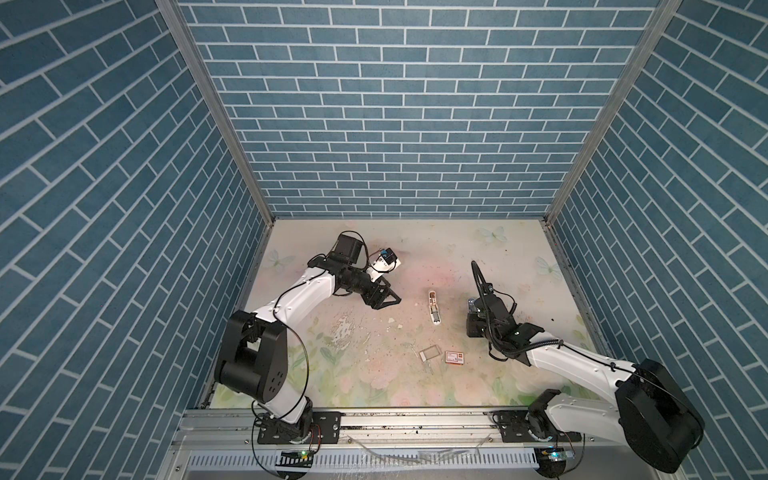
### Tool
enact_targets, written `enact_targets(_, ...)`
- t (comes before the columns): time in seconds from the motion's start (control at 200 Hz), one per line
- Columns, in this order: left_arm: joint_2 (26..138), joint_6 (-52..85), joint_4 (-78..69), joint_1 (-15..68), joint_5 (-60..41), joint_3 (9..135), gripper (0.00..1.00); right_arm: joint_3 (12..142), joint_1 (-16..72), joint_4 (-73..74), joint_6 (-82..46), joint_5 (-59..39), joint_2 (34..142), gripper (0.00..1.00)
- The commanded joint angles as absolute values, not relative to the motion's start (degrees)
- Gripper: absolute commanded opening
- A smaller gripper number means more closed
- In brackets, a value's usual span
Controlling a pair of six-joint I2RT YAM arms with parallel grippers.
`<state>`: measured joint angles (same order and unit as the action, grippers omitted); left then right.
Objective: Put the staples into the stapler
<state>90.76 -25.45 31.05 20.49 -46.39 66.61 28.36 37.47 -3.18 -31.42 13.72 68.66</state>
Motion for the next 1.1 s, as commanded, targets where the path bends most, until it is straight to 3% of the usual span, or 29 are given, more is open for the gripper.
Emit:
enact_targets(0.0,91.91,-25.89,31.20,20.39,-47.22,66.10,0.77,27.19,36.82,-0.94,-30.24,14.59,68.99,0.10)
enact_targets(1.095,92.44,-25.97,31.03,20.39,-46.92,65.92,0.77,25.40,35.24,2.73,-29.09,12.79,72.82,0.09)
